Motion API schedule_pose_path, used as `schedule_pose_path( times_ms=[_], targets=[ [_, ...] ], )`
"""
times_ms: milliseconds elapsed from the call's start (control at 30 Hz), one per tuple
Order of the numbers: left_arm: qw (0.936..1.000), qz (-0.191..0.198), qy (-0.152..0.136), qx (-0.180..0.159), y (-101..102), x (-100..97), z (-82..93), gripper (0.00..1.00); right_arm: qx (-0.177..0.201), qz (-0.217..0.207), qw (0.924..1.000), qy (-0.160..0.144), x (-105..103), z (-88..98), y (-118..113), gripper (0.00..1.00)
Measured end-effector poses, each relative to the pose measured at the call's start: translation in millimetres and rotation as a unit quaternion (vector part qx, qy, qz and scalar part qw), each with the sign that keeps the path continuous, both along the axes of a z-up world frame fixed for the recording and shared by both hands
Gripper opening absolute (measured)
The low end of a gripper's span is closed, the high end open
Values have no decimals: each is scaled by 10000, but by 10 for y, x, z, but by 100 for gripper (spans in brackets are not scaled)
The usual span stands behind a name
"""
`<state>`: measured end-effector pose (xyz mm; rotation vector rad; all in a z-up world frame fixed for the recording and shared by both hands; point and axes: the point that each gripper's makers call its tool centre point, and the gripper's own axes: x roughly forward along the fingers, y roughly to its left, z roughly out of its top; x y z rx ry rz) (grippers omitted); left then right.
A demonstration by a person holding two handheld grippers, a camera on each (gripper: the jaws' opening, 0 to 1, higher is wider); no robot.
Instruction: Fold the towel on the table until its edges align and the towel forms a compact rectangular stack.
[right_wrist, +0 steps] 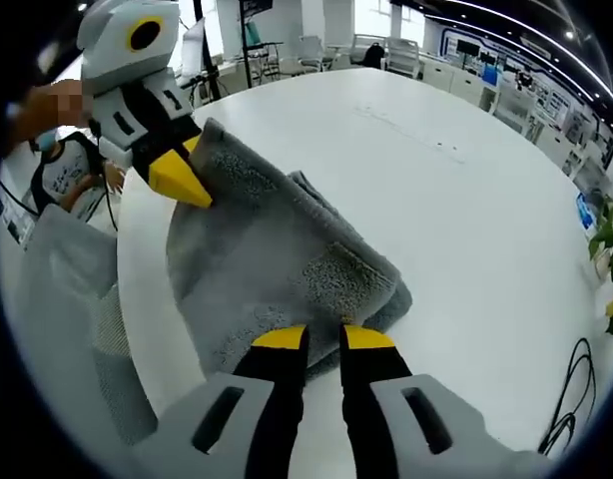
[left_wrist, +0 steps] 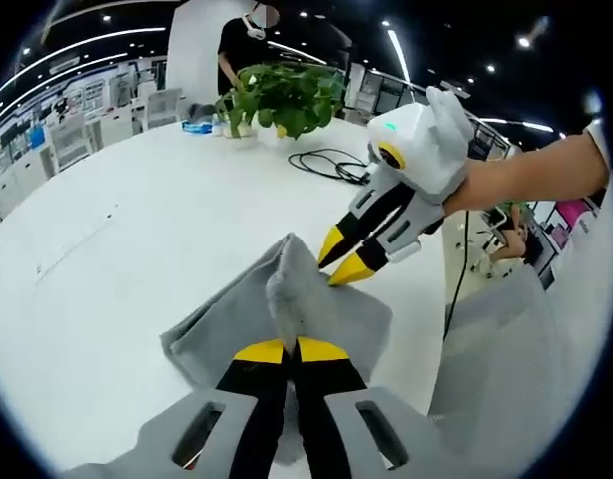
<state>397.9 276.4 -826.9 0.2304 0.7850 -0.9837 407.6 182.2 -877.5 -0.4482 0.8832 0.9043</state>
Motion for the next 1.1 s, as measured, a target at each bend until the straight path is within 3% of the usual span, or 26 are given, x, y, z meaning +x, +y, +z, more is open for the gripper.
schedule_pose_path(
  times_ms=[300,367,500,567,700,833,967,1100],
  targets=[
    [9985,361,302,296,101,178,-304,3,-74,-142,9999,53,-13,-100,-46,11],
    [9985,316,202,409,114,204,-349,4,-86,-194,9997,-93,16,-37,-49,11],
    [9975,425,134,541,170,301,-433,12,29,-198,9971,-735,138,196,43,10],
    [9964,514,38,674,227,374,-473,12,160,-250,9964,-792,167,238,101,12],
    [9960,526,96,710,248,380,-529,13,160,-217,9970,-723,158,178,169,14],
    [9958,450,21,803,250,356,-589,13,-95,-283,9980,-559,143,22,107,14],
    [9954,452,-260,805,261,379,-549,16,-212,-688,9970,-292,167,-164,-17,13],
    [9945,472,-473,804,320,411,-493,19,-121,-875,9958,-226,180,-174,-35,13]
  ],
)
